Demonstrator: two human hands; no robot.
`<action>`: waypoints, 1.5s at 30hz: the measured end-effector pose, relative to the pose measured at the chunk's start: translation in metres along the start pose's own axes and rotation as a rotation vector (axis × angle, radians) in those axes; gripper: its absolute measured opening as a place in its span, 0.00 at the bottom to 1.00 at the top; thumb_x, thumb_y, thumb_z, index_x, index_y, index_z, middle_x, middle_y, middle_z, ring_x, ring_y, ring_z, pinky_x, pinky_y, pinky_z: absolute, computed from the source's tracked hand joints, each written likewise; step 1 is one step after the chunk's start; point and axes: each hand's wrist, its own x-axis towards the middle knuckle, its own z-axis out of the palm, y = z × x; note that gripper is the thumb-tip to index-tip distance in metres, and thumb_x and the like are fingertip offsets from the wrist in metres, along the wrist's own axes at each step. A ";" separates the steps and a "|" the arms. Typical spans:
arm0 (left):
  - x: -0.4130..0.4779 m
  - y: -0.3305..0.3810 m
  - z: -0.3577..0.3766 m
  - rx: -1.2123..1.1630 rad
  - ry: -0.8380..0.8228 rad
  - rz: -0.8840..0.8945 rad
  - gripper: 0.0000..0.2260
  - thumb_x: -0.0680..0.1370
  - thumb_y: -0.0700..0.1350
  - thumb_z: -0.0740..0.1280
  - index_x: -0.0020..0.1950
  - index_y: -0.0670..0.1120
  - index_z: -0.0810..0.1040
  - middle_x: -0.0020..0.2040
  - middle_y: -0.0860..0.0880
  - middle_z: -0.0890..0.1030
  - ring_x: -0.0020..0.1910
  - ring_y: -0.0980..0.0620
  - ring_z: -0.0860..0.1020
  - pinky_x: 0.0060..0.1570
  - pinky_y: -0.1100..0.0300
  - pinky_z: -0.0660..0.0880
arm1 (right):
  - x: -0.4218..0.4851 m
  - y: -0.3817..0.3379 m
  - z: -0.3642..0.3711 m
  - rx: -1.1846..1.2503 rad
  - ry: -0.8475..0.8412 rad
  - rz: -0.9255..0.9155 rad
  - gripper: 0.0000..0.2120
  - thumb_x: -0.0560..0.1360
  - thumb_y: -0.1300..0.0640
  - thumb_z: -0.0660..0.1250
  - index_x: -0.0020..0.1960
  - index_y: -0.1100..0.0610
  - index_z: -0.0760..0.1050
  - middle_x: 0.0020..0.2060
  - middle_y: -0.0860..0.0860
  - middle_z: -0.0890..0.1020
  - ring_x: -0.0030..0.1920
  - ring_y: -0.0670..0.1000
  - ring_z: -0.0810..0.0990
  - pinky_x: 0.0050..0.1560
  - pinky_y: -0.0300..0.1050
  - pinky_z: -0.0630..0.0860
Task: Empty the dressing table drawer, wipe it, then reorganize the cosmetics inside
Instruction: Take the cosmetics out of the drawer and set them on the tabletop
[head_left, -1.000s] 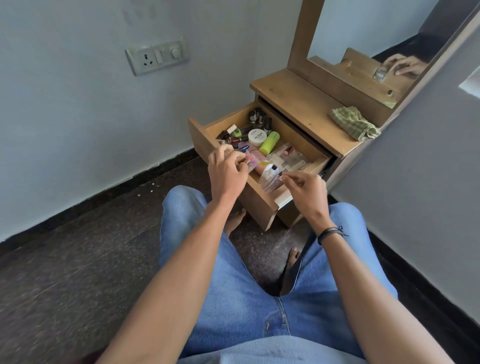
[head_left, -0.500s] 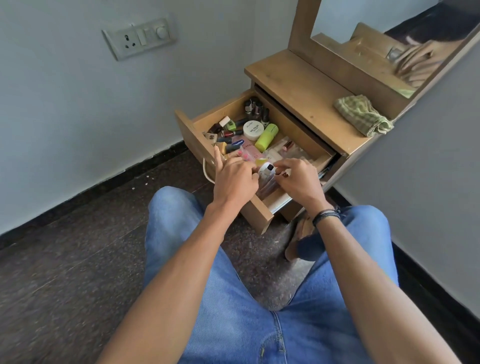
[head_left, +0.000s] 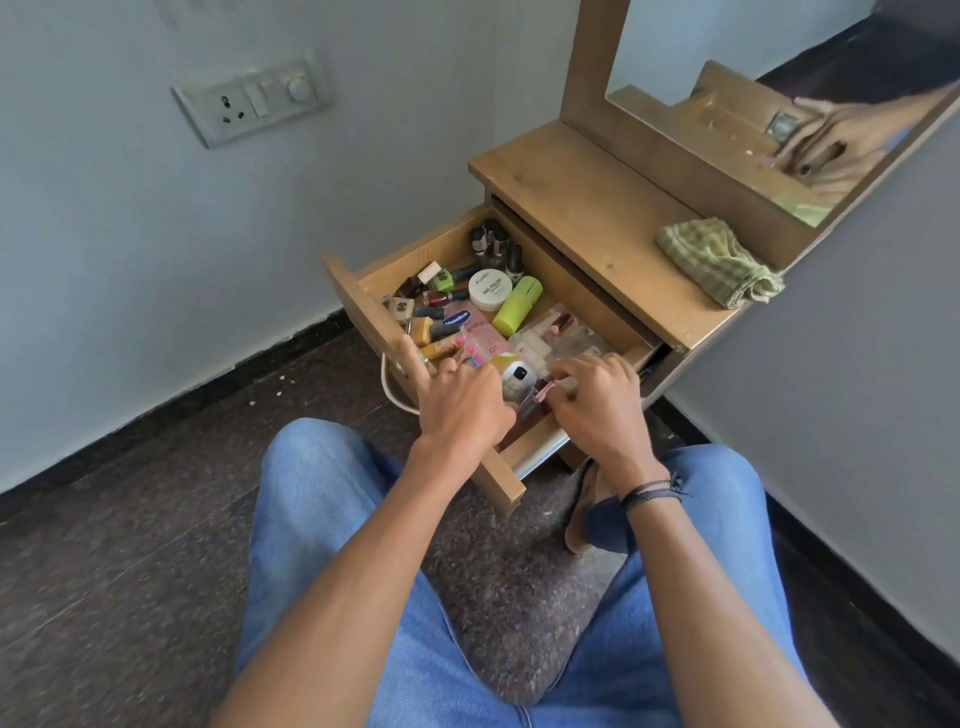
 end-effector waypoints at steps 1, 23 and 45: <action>0.000 -0.001 0.001 -0.008 0.016 0.003 0.16 0.76 0.51 0.68 0.33 0.51 0.66 0.30 0.56 0.66 0.60 0.46 0.77 0.74 0.30 0.44 | 0.004 0.001 -0.001 0.023 0.006 0.005 0.15 0.75 0.59 0.67 0.61 0.53 0.83 0.54 0.53 0.84 0.54 0.57 0.78 0.67 0.52 0.65; 0.002 -0.006 0.020 -0.167 0.329 0.012 0.17 0.80 0.60 0.61 0.54 0.50 0.80 0.30 0.53 0.81 0.46 0.52 0.84 0.77 0.41 0.54 | 0.059 -0.003 -0.008 0.413 0.047 0.072 0.09 0.79 0.57 0.71 0.59 0.54 0.81 0.56 0.50 0.82 0.50 0.47 0.83 0.47 0.40 0.82; 0.003 -0.007 0.021 -0.166 0.345 0.002 0.14 0.77 0.59 0.70 0.55 0.51 0.80 0.40 0.53 0.85 0.50 0.51 0.84 0.76 0.41 0.55 | 0.033 -0.014 -0.020 0.863 -0.098 0.131 0.06 0.76 0.59 0.75 0.52 0.59 0.84 0.43 0.51 0.88 0.45 0.49 0.87 0.50 0.44 0.83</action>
